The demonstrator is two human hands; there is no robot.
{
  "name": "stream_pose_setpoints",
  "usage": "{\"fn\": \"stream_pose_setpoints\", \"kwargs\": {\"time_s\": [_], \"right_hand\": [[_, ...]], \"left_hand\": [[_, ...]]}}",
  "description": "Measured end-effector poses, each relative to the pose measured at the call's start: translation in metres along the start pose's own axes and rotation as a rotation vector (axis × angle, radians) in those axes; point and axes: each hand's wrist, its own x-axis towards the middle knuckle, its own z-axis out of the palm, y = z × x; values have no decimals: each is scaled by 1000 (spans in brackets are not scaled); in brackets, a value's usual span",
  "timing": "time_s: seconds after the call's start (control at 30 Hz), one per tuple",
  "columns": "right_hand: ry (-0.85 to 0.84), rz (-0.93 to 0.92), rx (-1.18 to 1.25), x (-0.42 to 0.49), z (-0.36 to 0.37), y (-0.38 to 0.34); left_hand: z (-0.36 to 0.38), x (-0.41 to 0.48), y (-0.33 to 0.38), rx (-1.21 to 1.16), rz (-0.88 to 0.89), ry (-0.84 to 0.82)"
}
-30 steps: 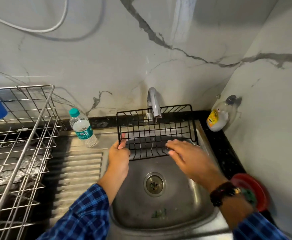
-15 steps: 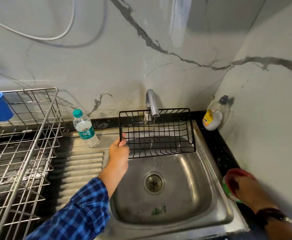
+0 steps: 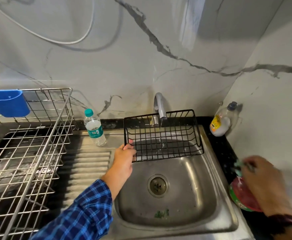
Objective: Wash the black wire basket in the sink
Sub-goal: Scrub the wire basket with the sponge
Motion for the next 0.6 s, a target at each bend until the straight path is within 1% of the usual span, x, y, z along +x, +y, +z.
{"fn": "stream_pose_setpoints", "kwargs": {"time_s": [0.03, 0.07, 0.1, 0.2, 0.3, 0.4, 0.5, 0.6], "right_hand": [[54, -66, 99, -5, -2, -28], [79, -171, 193, -6, 3, -55], [61, -255, 218, -6, 11, -80], [-108, -380, 93, 15, 74, -125], [-172, -310, 10, 30, 125, -145], [-130, -241, -55, 29, 145, -149], [-86, -269, -86, 20, 147, -152], [-155, -322, -22, -7, 151, -153]], "left_hand": [[1, -1, -2, 7, -9, 1], [2, -2, -4, 9, -15, -2], [5, -5, -6, 24, -21, 3], [18, -19, -15, 90, -10, 1], [27, -34, -25, 150, 7, -43], [27, -46, -28, 151, 54, -113], [22, -57, -33, 144, 96, -126], [19, -64, -42, 102, 67, -89]]}}
